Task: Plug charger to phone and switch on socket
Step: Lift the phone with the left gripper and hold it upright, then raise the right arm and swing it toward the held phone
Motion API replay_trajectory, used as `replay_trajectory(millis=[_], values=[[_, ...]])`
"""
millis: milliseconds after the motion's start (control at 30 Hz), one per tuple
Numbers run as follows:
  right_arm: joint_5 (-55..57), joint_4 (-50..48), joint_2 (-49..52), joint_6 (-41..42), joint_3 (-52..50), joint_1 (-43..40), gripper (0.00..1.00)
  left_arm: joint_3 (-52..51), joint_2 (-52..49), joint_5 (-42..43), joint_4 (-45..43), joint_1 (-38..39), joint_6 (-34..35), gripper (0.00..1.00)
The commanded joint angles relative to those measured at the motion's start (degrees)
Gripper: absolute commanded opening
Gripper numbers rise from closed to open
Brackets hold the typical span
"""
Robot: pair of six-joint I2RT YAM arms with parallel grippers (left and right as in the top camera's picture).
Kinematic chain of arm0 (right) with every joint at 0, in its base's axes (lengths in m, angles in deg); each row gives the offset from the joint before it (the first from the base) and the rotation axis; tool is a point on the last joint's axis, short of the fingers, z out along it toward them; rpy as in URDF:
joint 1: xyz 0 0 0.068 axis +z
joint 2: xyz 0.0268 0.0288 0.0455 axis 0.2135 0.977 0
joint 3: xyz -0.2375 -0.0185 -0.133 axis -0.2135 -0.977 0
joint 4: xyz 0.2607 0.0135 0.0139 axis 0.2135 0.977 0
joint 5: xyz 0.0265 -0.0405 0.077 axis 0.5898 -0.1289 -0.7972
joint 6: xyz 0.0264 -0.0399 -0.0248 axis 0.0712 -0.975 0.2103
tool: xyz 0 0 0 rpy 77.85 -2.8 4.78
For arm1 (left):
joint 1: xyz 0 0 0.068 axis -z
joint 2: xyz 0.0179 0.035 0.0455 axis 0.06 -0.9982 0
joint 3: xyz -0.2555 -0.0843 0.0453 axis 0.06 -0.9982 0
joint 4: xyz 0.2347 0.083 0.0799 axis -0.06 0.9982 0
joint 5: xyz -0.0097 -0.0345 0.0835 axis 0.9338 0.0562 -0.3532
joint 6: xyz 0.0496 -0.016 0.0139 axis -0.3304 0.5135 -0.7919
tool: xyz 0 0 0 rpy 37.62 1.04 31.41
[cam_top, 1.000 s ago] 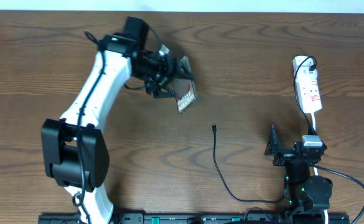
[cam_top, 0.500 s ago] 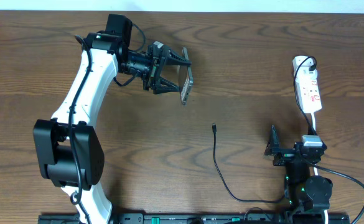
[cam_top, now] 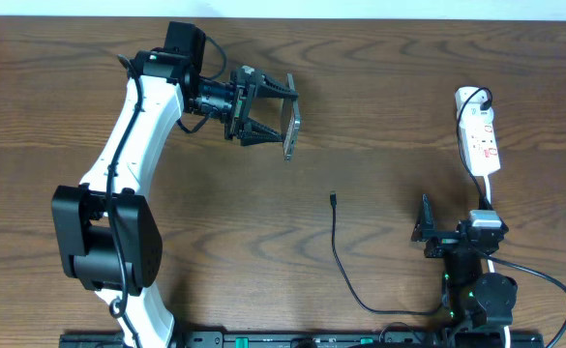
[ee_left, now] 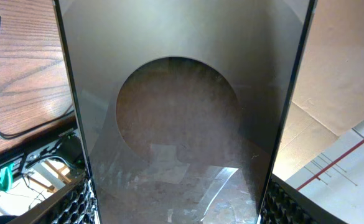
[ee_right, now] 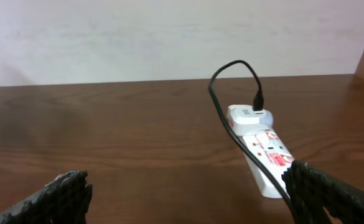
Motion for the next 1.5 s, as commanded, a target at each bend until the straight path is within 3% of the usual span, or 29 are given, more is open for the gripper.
replay_trajectory(millis=[0, 267, 400, 567, 633, 667, 733, 800, 833, 1000, 1233, 1467], values=[[-6.0, -0.3, -0.3, 7.3, -0.2, -0.4, 0.99, 1.6, 1.6, 3.7, -0.1, -0.3, 0.4, 0.68], [-30.9, -1.9, -0.3, 42.7, -0.2, -0.4, 0.99, 1.6, 1.6, 3.7, -0.1, -0.3, 3.8, 0.68], [-38.5, -2.4, -0.3, 66.9, -0.2, -0.4, 0.99, 1.6, 1.6, 4.5, -0.1, -0.3, 4.3, 0.68], [-42.3, -3.1, -0.3, 81.6, -0.2, -0.4, 0.99, 1.6, 1.6, 5.9, -0.6, -0.3, 7.7, 0.68], [-44.5, -4.6, -0.3, 80.5, -0.2, -0.4, 0.90, 1.6, 1.6, 5.9, -1.6, -0.3, 8.3, 0.68], [-45.5, -5.8, -0.3, 79.1, -0.2, -0.4, 0.76, 1.6, 1.6, 6.0, -1.9, -0.3, 8.3, 0.68], [-47.6, -9.2, -0.3, 76.8, -0.2, -0.4, 0.70, 1.6, 1.6, 6.8, -1.9, -0.3, 8.3, 0.68], [-48.9, -12.1, -0.3, 75.3, 0.0, -0.4, 0.84, 1.6, 1.6, 7.6, -1.9, -0.3, 8.3, 0.68], [-48.9, -12.0, -0.3, 75.3, 0.5, -0.4, 0.99, 1.6, 1.6, 8.0, -2.1, -0.3, 8.3, 0.68], [-49.1, -9.6, -0.3, 72.0, 4.8, -0.4, 0.99, 1.6, 1.6, 8.2, -2.1, -0.3, 8.3, 0.68], [-39.3, 25.7, 5.9, 47.2, 26.6, -0.4, 0.99, 1.6, 1.6, 8.2, -2.1, -0.3, 8.3, 0.68], [-28.4, 56.4, 29.0, 21.7, 54.7, -0.3, 0.99, 1.6, 1.6, 8.2, -2.1, -0.3, 8.3, 0.68]])
